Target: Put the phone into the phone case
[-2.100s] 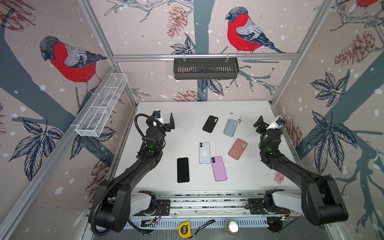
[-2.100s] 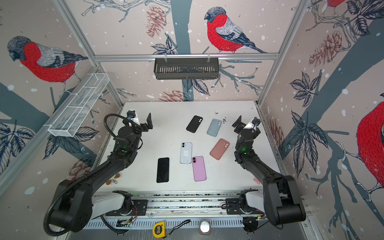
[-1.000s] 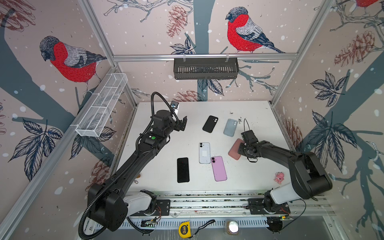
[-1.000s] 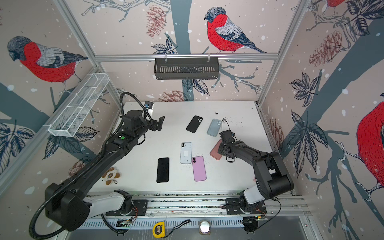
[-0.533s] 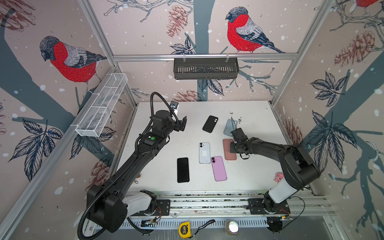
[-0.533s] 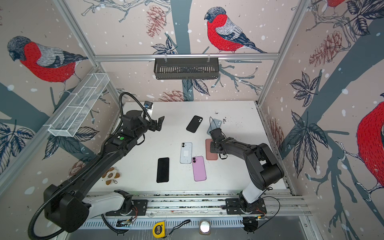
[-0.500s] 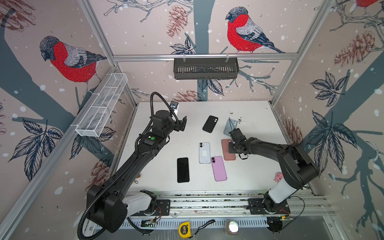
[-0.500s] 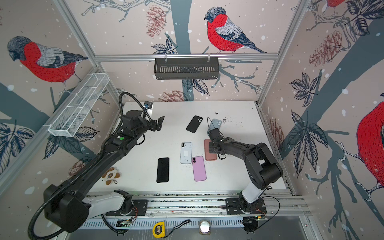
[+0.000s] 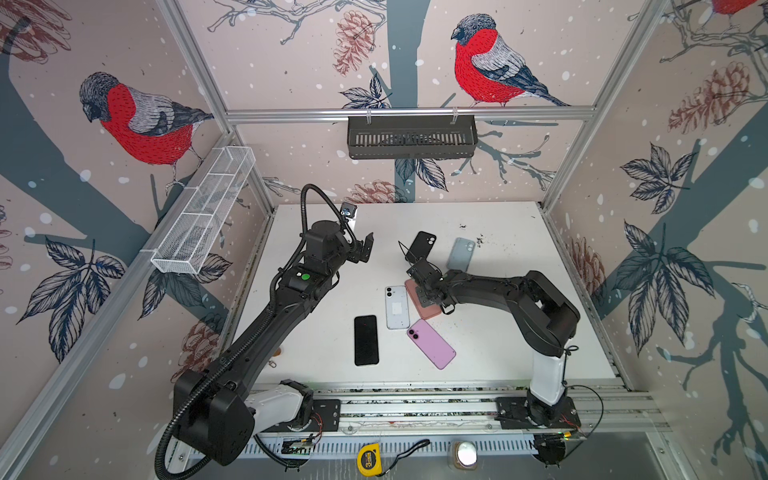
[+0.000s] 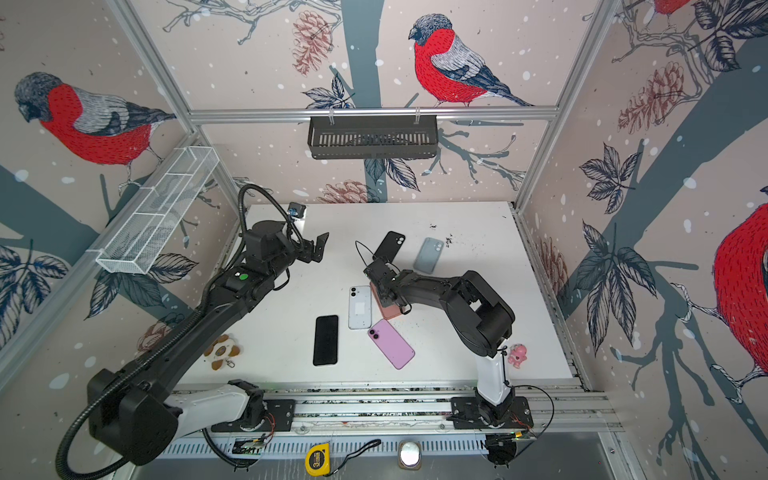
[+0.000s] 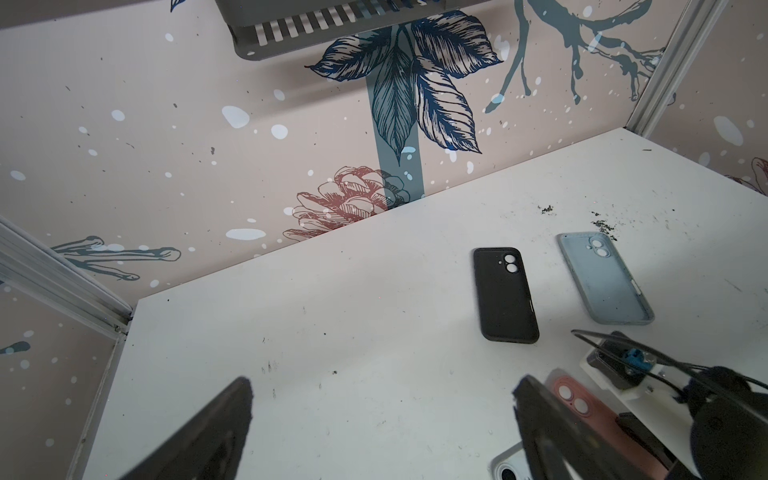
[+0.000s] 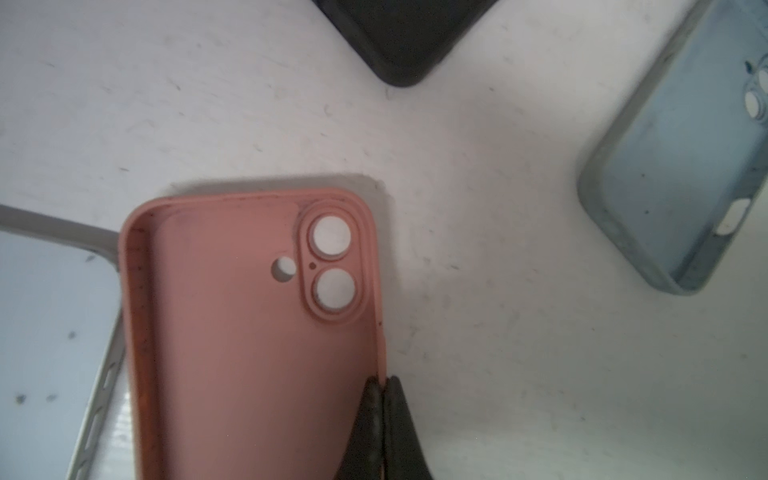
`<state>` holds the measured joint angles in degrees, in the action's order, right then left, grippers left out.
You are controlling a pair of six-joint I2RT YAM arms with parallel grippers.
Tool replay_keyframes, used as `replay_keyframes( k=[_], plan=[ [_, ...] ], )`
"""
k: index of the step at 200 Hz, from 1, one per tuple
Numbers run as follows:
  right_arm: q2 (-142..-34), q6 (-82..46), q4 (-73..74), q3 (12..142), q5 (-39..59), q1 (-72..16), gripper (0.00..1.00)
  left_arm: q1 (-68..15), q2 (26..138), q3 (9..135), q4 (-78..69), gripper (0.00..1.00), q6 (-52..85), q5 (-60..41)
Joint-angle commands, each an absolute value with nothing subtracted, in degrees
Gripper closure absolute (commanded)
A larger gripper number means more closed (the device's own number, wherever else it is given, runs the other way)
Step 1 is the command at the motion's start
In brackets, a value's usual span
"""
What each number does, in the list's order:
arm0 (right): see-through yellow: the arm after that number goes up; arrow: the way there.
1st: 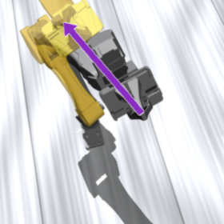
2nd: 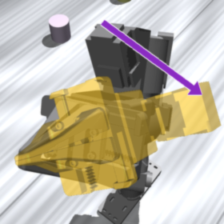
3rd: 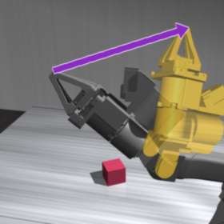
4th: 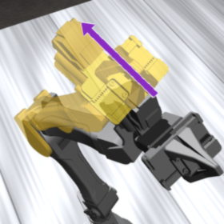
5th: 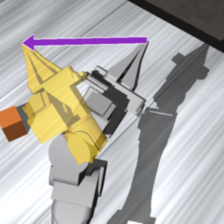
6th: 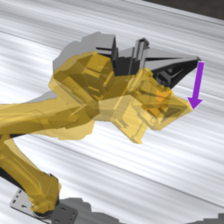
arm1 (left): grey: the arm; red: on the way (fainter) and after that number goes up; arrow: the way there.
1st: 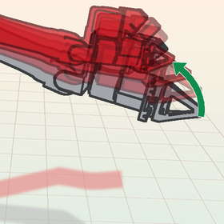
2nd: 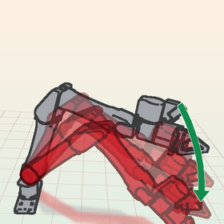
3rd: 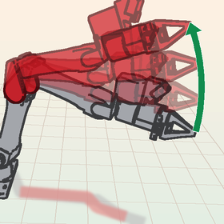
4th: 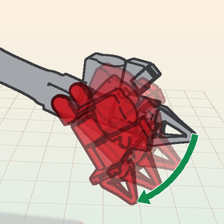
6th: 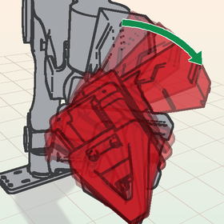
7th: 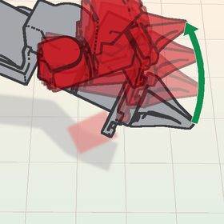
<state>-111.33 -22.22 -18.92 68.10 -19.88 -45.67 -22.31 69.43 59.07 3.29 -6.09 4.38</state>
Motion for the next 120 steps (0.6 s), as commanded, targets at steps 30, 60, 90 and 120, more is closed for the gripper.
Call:
replay_keyframes(
  k=[30, 60, 90, 120],
  plan=[
    [-110.51, -14.23, -25.45, 69.54, -23.76, -44.04, 0.93, -22.41, 69.50, 59.10, 2.94, 0.02, -6.86, 4.24],
    [-108.90, -9.00, -25.67, 67.12, -29.59, -44.19, 0.91, -22.41, 69.43, 59.11, 2.90, 0.02, -6.88, 4.05],
    [-106.12, -7.20, -23.99, 64.26, -29.21, -44.21, 0.82, -22.41, 69.52, 59.14, 2.91, 0.02, -6.97, 4.13],
    [-103.92, -8.79, -25.68, 65.36, -27.86, -44.56, 0.54, -22.42, 69.78, 58.96, 2.95, 0.02, -7.03, 4.39]
  ],
)
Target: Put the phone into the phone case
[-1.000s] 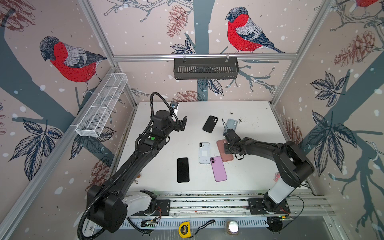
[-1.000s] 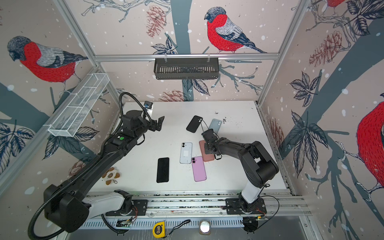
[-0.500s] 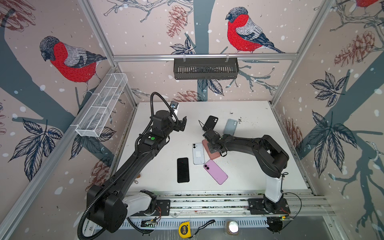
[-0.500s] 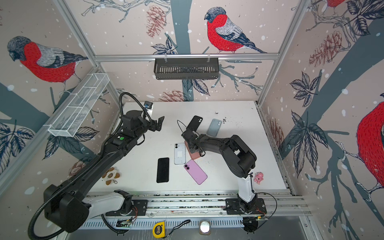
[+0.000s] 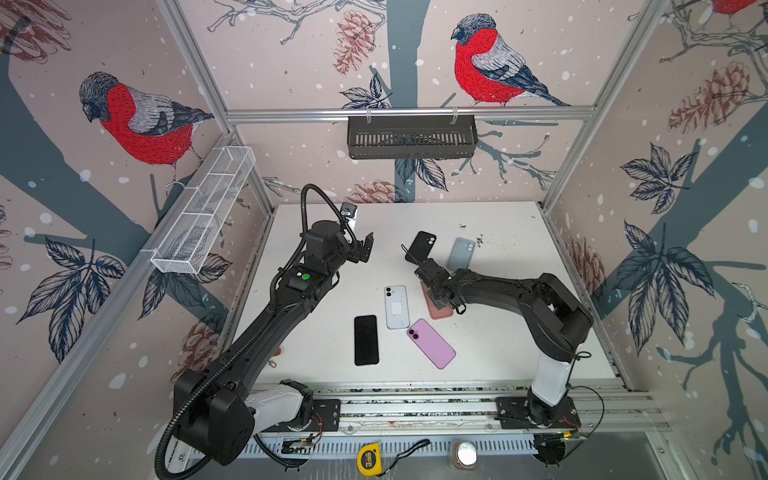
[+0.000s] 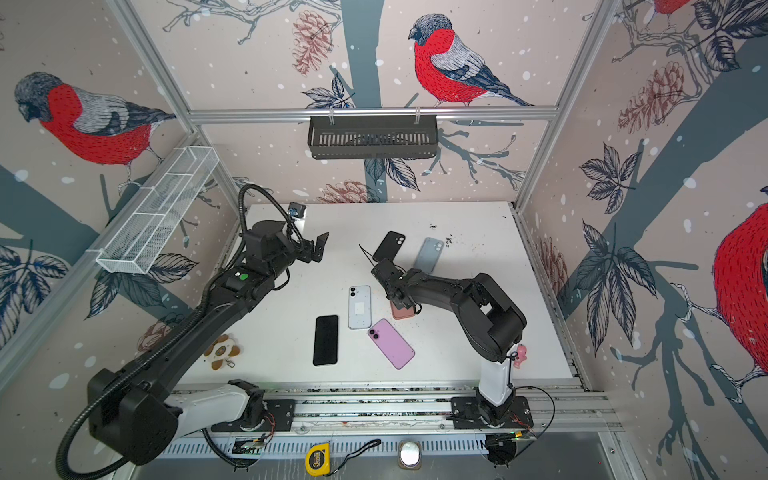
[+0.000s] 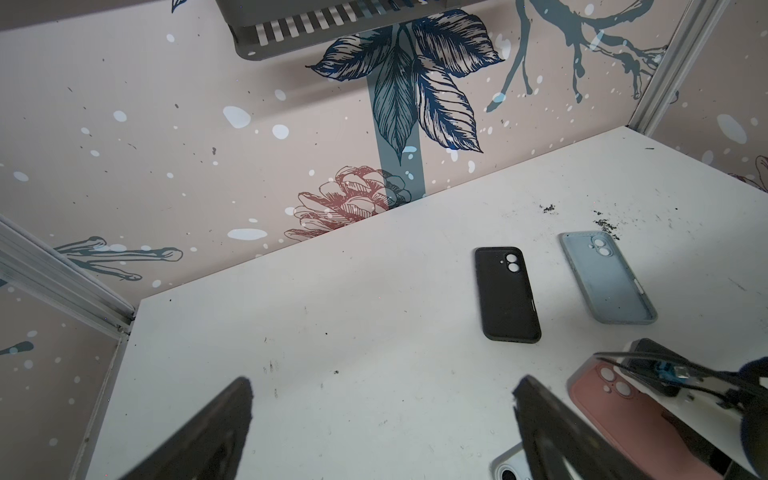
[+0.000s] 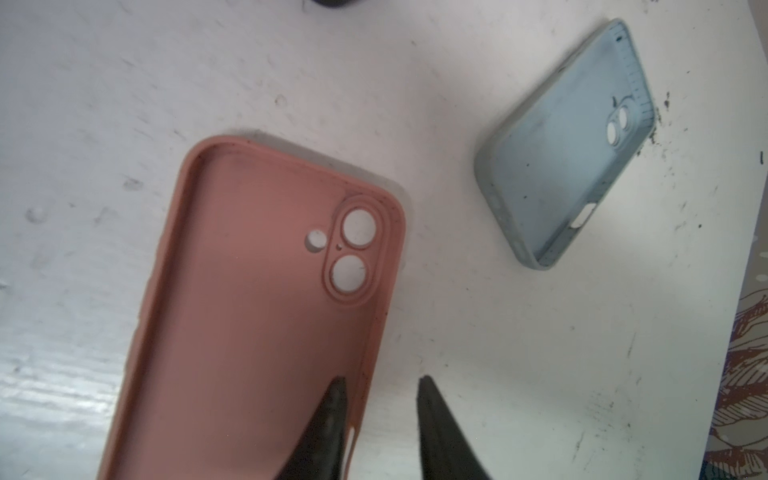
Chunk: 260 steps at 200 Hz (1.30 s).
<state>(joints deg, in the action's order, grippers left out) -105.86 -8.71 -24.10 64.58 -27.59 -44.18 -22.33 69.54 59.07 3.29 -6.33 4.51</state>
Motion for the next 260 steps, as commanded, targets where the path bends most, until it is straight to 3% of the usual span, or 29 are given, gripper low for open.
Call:
replay_keyframes(
  k=[1, 24, 58, 93, 185, 225, 260],
  plan=[
    [-103.77, -8.83, -25.85, 65.42, -27.81, -44.56, 0.53, -22.46, 69.78, 58.92, 2.97, 0.02, -7.03, 4.39],
    [-99.21, -11.03, -28.03, 65.10, -23.24, -46.46, 0.34, -22.50, 69.89, 58.99, 2.99, 0.02, -6.99, 4.39],
    [-91.28, -15.43, -27.07, 58.33, -4.42, -50.83, 0.00, -22.51, 69.85, 59.20, 2.97, 0.02, -6.77, 3.65],
    [-88.77, -20.50, -25.54, 51.68, 0.43, -55.57, 0.00, -22.50, 69.81, 59.22, 2.72, 0.03, -6.42, 3.78],
    [-95.54, -21.70, -26.72, 49.39, -4.39, -61.19, 0.00, -22.50, 70.05, 59.26, 3.07, 0.03, -6.33, 3.69],
    [-93.91, -21.87, -27.37, 50.83, -4.91, -60.70, 0.23, -22.59, 70.17, 59.32, 3.07, 0.03, -6.37, 3.52],
    [-90.27, -20.97, -29.02, 52.97, -4.99, -58.27, 0.32, -22.59, 70.23, 59.26, 3.08, 0.03, -6.33, 3.52]
  ],
)
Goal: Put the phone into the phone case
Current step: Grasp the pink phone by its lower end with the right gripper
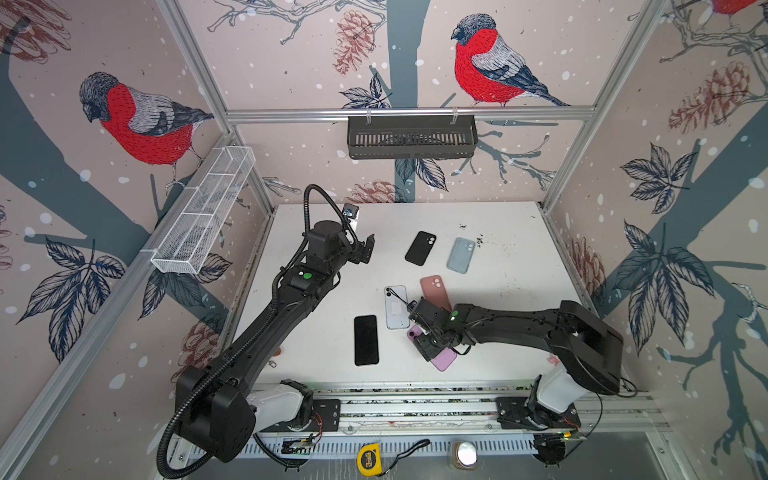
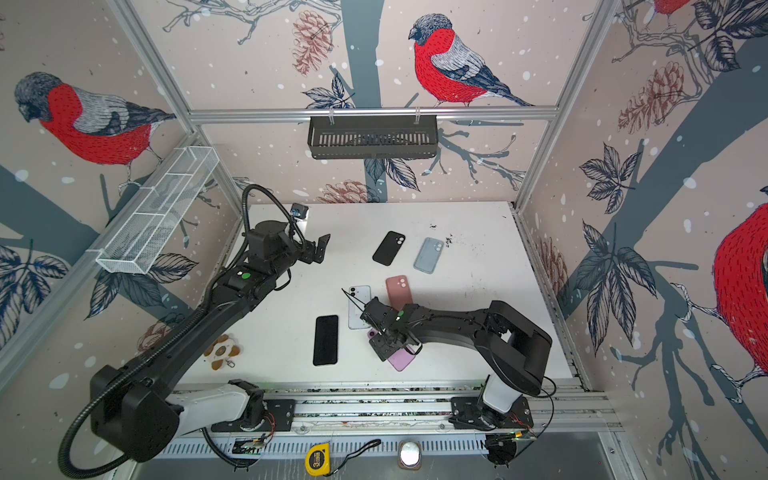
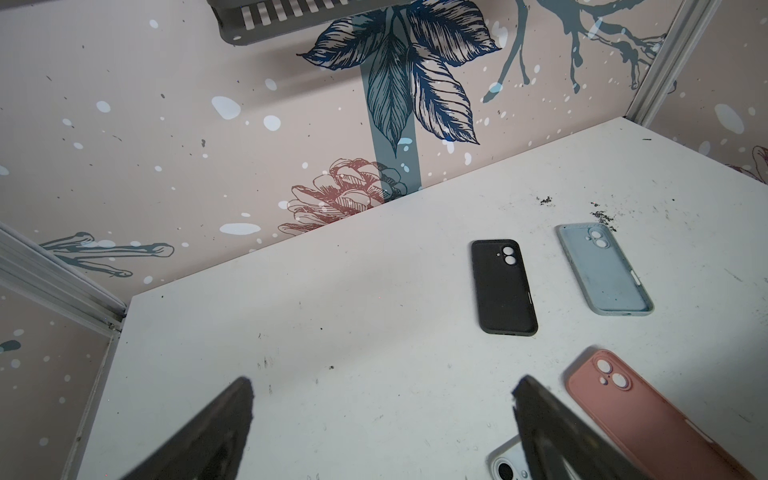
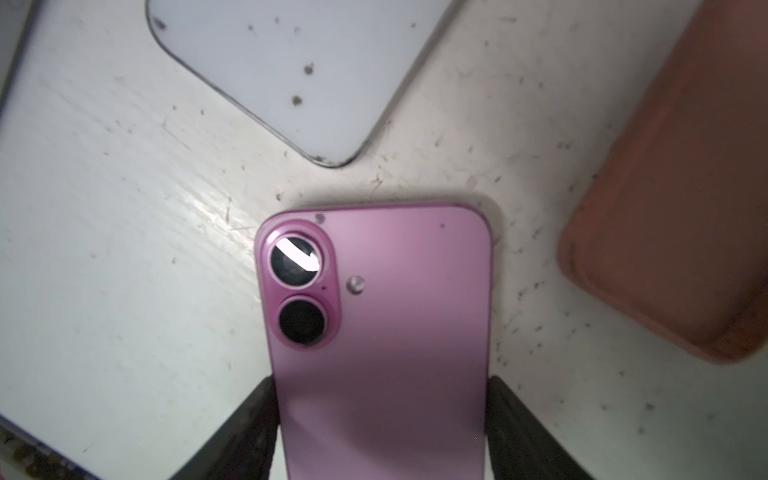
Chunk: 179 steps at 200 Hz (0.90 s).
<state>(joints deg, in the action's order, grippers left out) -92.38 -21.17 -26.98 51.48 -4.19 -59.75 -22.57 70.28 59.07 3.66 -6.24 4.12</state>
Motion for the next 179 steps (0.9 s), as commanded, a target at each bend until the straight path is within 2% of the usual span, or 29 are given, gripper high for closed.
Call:
replay_keyframes(
  k=[1, 54, 94, 161, 179],
  plan=[
    [-90.22, -20.94, -29.05, 53.03, -5.00, -58.14, 0.32, -22.59, 70.18, 59.29, 3.08, 0.03, -6.33, 3.52],
    [-87.62, -17.96, -30.71, 55.73, -3.19, -48.68, 0.32, -22.63, 70.09, 59.44, 3.18, 0.03, -6.42, 3.35],
    [-93.09, -14.53, -29.70, 61.17, -0.95, -39.43, 0.33, -22.60, 70.27, 59.42, 3.25, 0.03, -6.37, 3.43],
    [-104.61, -9.44, -30.46, 68.02, -3.67, -38.86, 0.33, -22.66, 70.39, 59.44, 3.27, 0.03, -6.42, 3.34],
    [-105.27, -9.14, -30.50, 68.40, -3.78, -38.92, 0.27, -22.68, 70.46, 59.46, 3.19, 0.03, -6.42, 3.16]
  ],
)
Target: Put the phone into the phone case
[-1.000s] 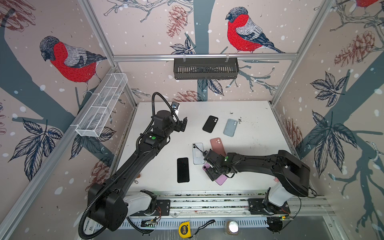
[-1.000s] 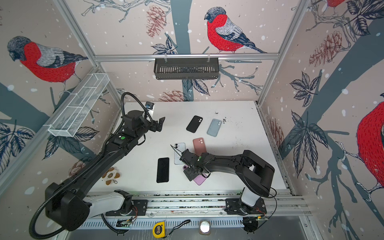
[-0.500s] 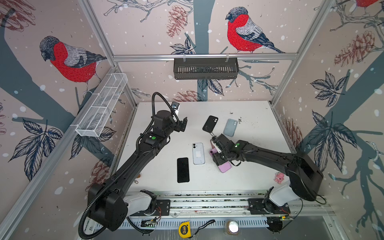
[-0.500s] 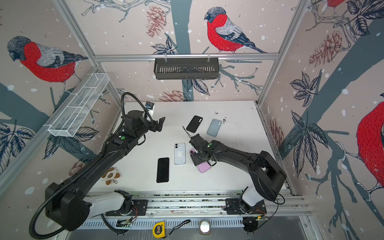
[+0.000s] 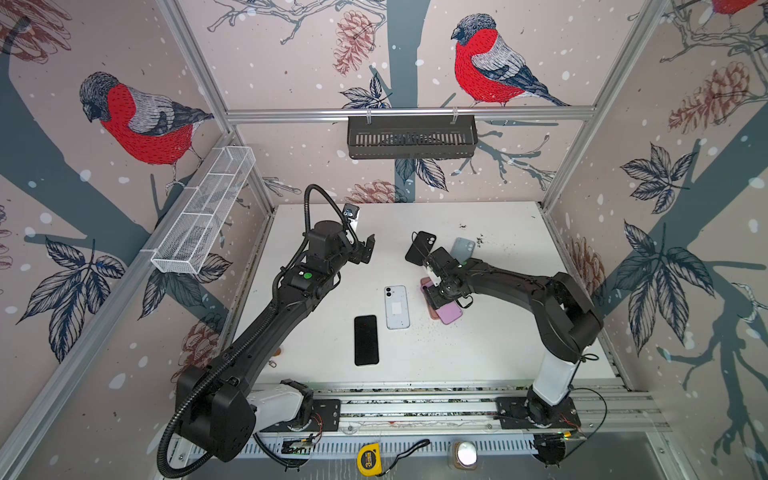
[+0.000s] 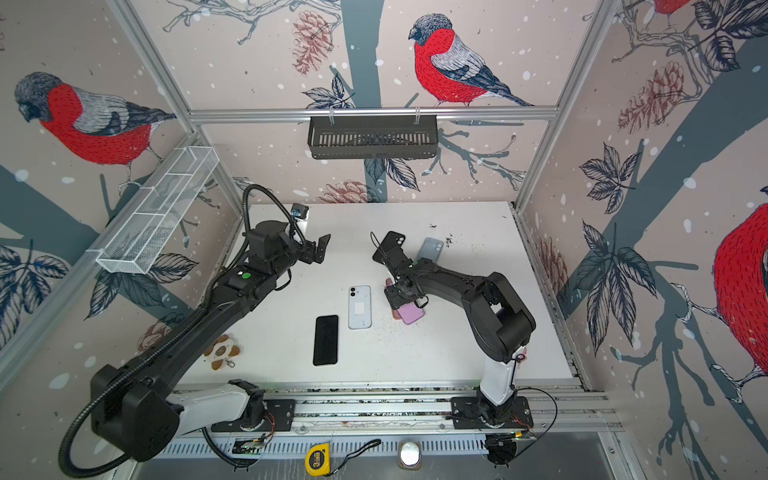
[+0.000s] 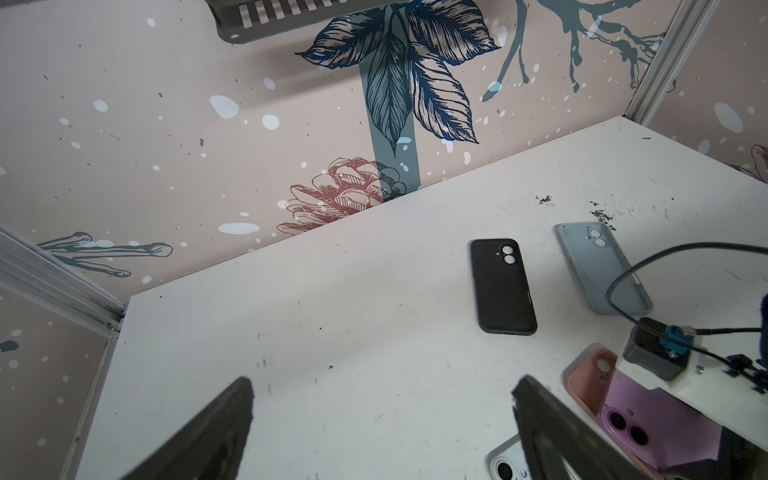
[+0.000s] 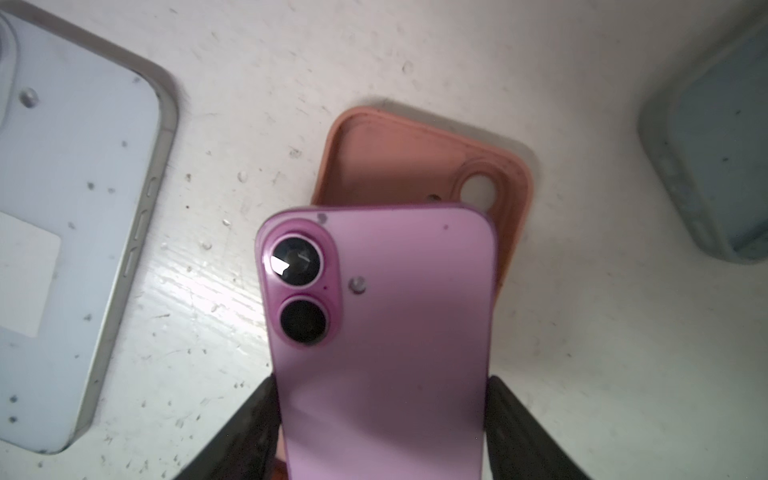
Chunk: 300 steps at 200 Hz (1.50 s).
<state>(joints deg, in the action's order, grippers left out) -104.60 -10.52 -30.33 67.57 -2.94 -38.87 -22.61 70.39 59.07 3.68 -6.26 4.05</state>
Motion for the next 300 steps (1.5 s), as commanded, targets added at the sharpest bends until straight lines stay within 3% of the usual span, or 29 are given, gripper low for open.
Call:
replay_keyframes(
  k=[1, 19, 54, 202, 233, 270, 300],
  plan=[
    [-105.28, -9.14, -30.50, 68.39, -3.78, -38.93, 0.27, -22.68, 70.48, 59.48, 3.18, 0.03, -6.42, 3.16],
    [-104.88, -9.36, -30.44, 68.13, -4.11, -38.91, 0.15, -22.68, 70.65, 59.53, 3.35, 0.03, -6.42, 3.08],
    [-102.76, -10.08, -30.25, 66.20, -4.40, -39.11, 0.13, -22.68, 70.63, 59.57, 3.43, 0.03, -6.41, 3.16],
    [-105.02, -10.21, -27.62, 62.82, -4.13, -39.38, 0.18, -22.77, 71.06, 59.66, 3.69, 0.03, -6.59, 3.34],
    [-105.00, -10.41, -27.77, 62.85, -4.71, -39.38, 0.31, -22.85, 71.24, 59.68, 3.87, 0.03, -6.69, 3.52],
    [-102.85, -10.71, -28.03, 62.82, -7.31, -39.47, 0.31, -22.85, 71.40, 59.68, 3.88, 0.03, -6.72, 3.04],
    [-99.93, -10.38, -28.42, 63.43, -9.86, -40.41, 0.32, -22.85, 70.12, 58.69, 2.11, 0.05, -6.76, -2.87]
  ],
)
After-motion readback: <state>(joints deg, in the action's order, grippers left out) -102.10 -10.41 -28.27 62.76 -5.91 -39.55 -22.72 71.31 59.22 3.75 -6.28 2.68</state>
